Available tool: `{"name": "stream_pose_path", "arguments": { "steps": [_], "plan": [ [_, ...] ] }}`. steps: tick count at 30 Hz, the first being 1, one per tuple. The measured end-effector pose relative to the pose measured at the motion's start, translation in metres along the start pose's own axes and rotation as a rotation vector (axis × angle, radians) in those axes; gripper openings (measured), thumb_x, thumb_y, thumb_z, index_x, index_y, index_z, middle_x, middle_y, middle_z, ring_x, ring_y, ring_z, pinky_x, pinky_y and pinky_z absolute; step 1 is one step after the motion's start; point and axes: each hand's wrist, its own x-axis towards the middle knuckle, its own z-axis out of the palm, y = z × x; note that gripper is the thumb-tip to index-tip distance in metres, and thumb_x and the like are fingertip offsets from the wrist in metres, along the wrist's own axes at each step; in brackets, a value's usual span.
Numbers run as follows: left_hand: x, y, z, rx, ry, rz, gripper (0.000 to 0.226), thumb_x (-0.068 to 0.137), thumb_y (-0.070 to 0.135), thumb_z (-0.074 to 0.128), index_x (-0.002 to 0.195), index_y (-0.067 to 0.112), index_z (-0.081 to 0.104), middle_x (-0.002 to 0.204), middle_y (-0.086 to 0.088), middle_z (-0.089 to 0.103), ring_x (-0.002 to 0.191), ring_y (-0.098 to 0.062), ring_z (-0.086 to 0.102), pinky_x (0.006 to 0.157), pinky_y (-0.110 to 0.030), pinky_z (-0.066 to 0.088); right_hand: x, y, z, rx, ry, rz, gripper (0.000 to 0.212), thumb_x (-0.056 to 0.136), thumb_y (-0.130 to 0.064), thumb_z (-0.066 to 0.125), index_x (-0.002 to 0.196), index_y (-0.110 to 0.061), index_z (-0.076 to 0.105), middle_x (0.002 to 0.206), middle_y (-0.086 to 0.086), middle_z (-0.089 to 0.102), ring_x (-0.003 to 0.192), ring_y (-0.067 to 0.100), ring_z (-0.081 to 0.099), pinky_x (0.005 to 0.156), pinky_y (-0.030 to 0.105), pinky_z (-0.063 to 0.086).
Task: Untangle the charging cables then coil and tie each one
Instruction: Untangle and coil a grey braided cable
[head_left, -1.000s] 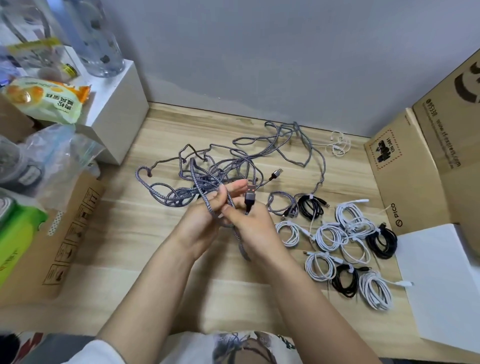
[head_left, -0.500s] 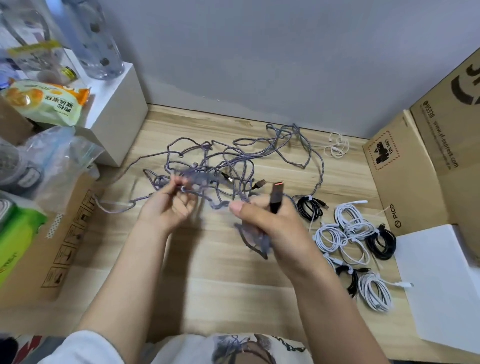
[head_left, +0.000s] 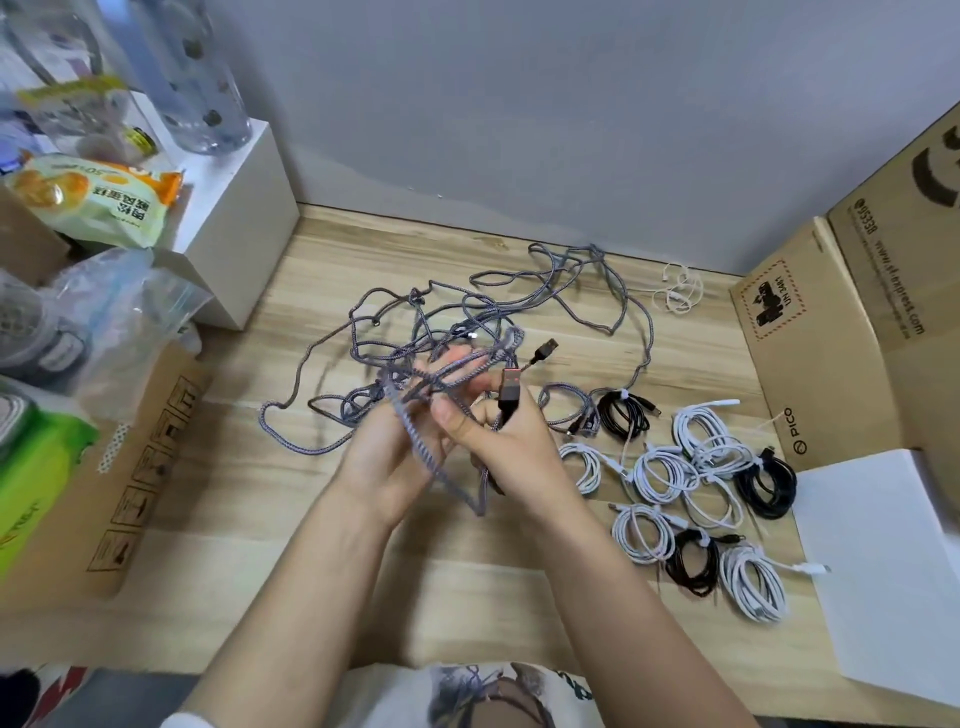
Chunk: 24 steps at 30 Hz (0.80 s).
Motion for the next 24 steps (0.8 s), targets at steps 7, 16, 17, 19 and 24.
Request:
{"name": "stream_pose_path", "arguments": {
  "steps": [7, 16, 17, 19, 24],
  "plan": [
    [-0.004, -0.025, 0.014, 0.127, 0.061, 0.031, 0.032, 0.078, 0.028, 0.049, 0.099, 0.009, 0.065, 0.088, -0.006, 0.071, 0.079, -0.013, 0.069, 0.072, -0.025, 0.055, 0.002, 0.003, 0.005, 0.263, 0.251, 0.186, 0.017, 0.086, -0.018, 0.065, 0.069, -0.015, 0.066, 0.049, -0.009, 0.061, 0.043, -0.003, 0.053, 0.045, 0.011, 0.037],
    [0.003, -0.013, 0.002, -0.152, 0.183, -0.117, 0.029, 0.076, 0.027, 0.051, 0.063, 0.012, 0.073, 0.073, -0.004, 0.069, 0.064, -0.014, 0.065, 0.067, -0.027, 0.052, -0.001, -0.007, -0.001, 0.374, 0.335, 0.08, 0.023, 0.092, -0.016, 0.053, 0.071, -0.013, 0.059, 0.054, -0.007, 0.059, 0.042, 0.0, 0.05, 0.04, 0.012, 0.038],
    [0.005, -0.007, -0.004, -0.213, 0.238, -0.106, 0.026, 0.074, 0.026, 0.051, 0.061, 0.014, 0.069, 0.067, -0.002, 0.067, 0.058, -0.014, 0.064, 0.063, -0.025, 0.053, -0.003, -0.013, -0.004, 0.416, 0.322, 0.054, 0.025, 0.094, -0.016, 0.05, 0.07, -0.011, 0.054, 0.052, -0.006, 0.056, 0.038, 0.0, 0.044, 0.037, 0.01, 0.034],
    [0.009, 0.002, -0.017, -0.236, 0.315, -0.073, 0.027, 0.076, 0.028, 0.051, 0.055, 0.017, 0.065, 0.06, 0.005, 0.064, 0.051, -0.008, 0.061, 0.058, -0.02, 0.05, -0.009, -0.027, -0.009, 0.408, 0.266, 0.016, 0.031, 0.094, -0.018, 0.046, 0.066, -0.007, 0.05, 0.045, -0.005, 0.047, 0.035, 0.001, 0.035, 0.034, 0.009, 0.027],
    [0.019, 0.018, -0.018, -0.257, 0.316, -0.192, 0.036, 0.097, 0.029, 0.04, 0.067, 0.017, 0.055, 0.056, 0.006, 0.059, 0.045, -0.005, 0.055, 0.058, -0.018, 0.047, -0.033, -0.046, -0.003, 0.39, 0.143, -0.067, 0.028, 0.076, -0.026, 0.049, 0.054, -0.008, 0.05, 0.039, -0.007, 0.044, 0.035, 0.001, 0.034, 0.035, 0.009, 0.026]
  ]
}}
